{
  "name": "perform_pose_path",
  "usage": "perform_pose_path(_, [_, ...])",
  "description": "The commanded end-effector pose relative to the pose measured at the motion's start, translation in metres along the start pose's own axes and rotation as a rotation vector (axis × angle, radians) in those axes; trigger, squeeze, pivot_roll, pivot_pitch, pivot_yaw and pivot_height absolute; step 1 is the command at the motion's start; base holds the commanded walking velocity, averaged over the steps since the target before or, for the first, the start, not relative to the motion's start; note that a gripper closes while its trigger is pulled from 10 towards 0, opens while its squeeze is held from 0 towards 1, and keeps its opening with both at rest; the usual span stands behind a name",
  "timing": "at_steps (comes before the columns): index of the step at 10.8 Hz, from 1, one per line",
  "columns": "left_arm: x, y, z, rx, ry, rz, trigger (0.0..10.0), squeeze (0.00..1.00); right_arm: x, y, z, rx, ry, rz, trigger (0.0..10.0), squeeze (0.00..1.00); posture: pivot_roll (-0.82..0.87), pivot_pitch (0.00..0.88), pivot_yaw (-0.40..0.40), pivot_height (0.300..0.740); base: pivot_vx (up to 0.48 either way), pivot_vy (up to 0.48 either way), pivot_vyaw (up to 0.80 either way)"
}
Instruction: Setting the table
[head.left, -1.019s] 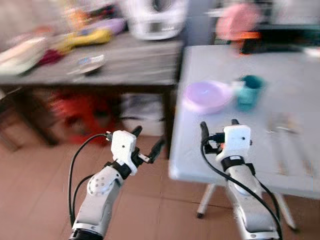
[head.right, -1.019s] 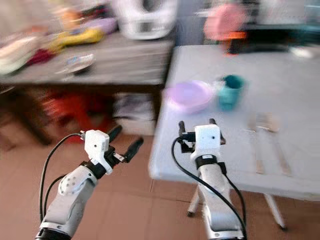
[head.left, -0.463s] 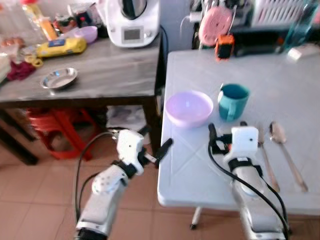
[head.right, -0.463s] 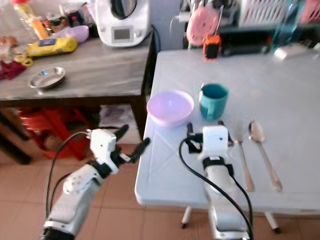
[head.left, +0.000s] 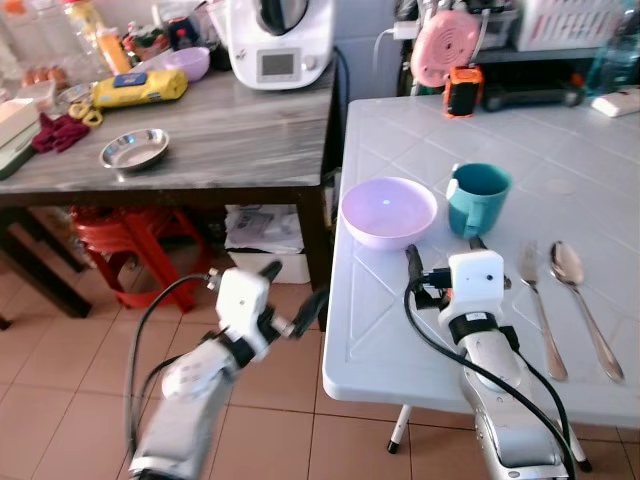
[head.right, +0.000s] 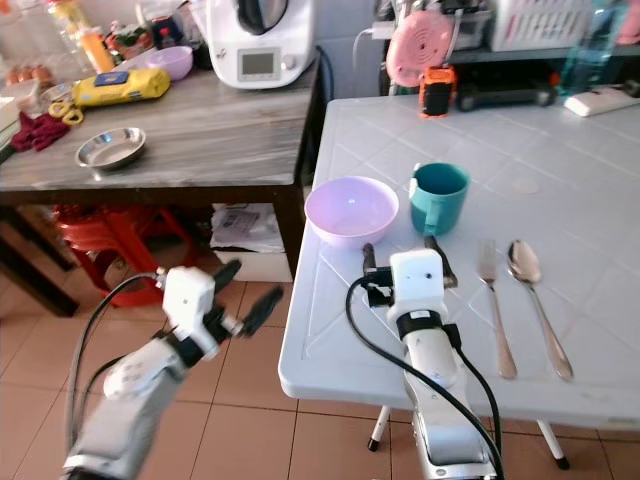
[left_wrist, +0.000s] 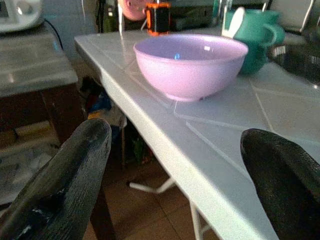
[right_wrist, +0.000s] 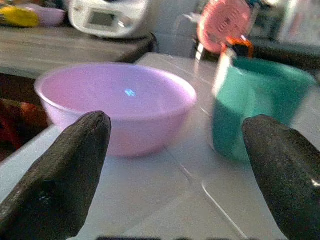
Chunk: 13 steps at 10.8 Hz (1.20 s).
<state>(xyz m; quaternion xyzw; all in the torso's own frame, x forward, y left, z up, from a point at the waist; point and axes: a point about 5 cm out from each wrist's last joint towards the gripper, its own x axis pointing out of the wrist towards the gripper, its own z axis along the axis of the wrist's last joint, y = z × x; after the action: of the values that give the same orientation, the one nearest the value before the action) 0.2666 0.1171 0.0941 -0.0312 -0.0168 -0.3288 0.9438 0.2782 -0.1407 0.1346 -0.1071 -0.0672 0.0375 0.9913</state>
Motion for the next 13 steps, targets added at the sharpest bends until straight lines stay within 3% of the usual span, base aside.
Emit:
perform_pose_path(1, [-0.005, 0.000, 0.000, 0.016, 0.017, -0.043, 10.0, 0.00, 0.001, 0.007, 0.009, -0.021, -0.021, 0.049, 10.0, 0.00, -0.11, 0.087, 0.124, 0.740, 0.000, 0.000, 0.00])
perform_pose_path(3, [-0.009, -0.002, -0.001, 0.030, 0.043, -0.094, 10.0, 0.00, 0.009, 0.009, 0.023, -0.089, -0.030, 0.209, 10.0, 0.00, -0.12, 0.098, 0.124, 0.740, 0.000, 0.000, 0.00])
perform_pose_path(4, [-0.009, -0.003, -0.001, 0.027, 0.046, -0.103, 10.0, 0.00, 0.013, 0.005, 0.025, -0.118, -0.024, 0.225, 10.0, 0.00, -0.12, 0.101, 0.122, 0.740, 0.000, 0.000, 0.00])
perform_pose_path(8, [-0.012, -0.011, -0.006, -0.035, 0.058, -0.107, 10.0, 0.00, 0.021, -0.001, 0.032, -0.279, 0.036, 0.437, 10.0, 0.00, -0.12, 0.113, 0.110, 0.740, 0.000, 0.000, 0.00])
perform_pose_path(11, [-0.012, -0.014, -0.008, -0.094, 0.076, -0.120, 10.0, 0.00, 0.039, -0.010, 0.036, -0.340, 0.078, 0.544, 10.0, 0.00, -0.12, 0.121, 0.105, 0.740, 0.000, 0.000, 0.00])
perform_pose_path(13, [-0.011, -0.016, -0.006, -0.089, 0.045, -0.150, 10.0, 0.00, 0.047, -0.012, 0.039, -0.353, 0.091, 0.579, 10.0, 0.00, -0.12, 0.123, 0.100, 0.740, 0.000, 0.000, 0.00])
